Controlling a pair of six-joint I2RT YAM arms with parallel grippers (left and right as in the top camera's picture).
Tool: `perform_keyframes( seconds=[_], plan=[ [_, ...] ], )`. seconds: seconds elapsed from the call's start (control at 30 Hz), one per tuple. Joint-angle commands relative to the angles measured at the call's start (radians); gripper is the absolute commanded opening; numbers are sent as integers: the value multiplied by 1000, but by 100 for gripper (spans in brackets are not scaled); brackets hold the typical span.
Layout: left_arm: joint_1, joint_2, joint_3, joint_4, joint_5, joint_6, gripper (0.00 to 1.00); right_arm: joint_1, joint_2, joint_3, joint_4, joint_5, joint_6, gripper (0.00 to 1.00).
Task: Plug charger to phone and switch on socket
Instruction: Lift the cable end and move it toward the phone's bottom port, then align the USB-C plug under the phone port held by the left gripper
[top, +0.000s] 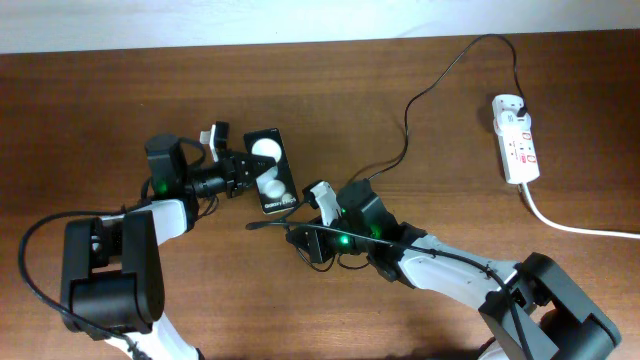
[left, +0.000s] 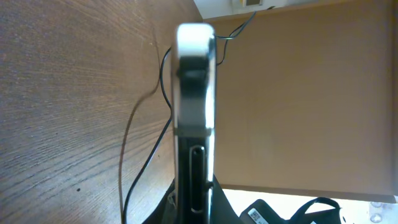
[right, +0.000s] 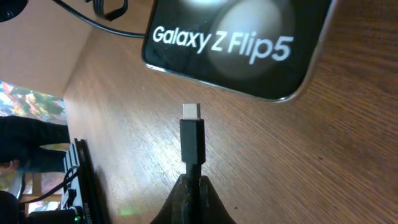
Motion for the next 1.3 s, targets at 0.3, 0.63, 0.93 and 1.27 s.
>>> perform_keyframes(
  seconds=[0.3, 0.63, 0.93, 1.27],
  plan=[
    [-1, -23, -5, 6, -26, -11, 0, 3, -9, -3, 23, 39, 13, 4],
    [-1, -23, -5, 6, -25, -11, 0, 2, -9, -2, 41, 105, 88, 4],
    [-2, -23, -5, 6, -25, -11, 0, 16, -9, -2, 79, 102, 101, 4],
    [-2, -23, -5, 6, -26, -11, 0, 24, -9, -2, 38, 102, 97, 4]
  ],
)
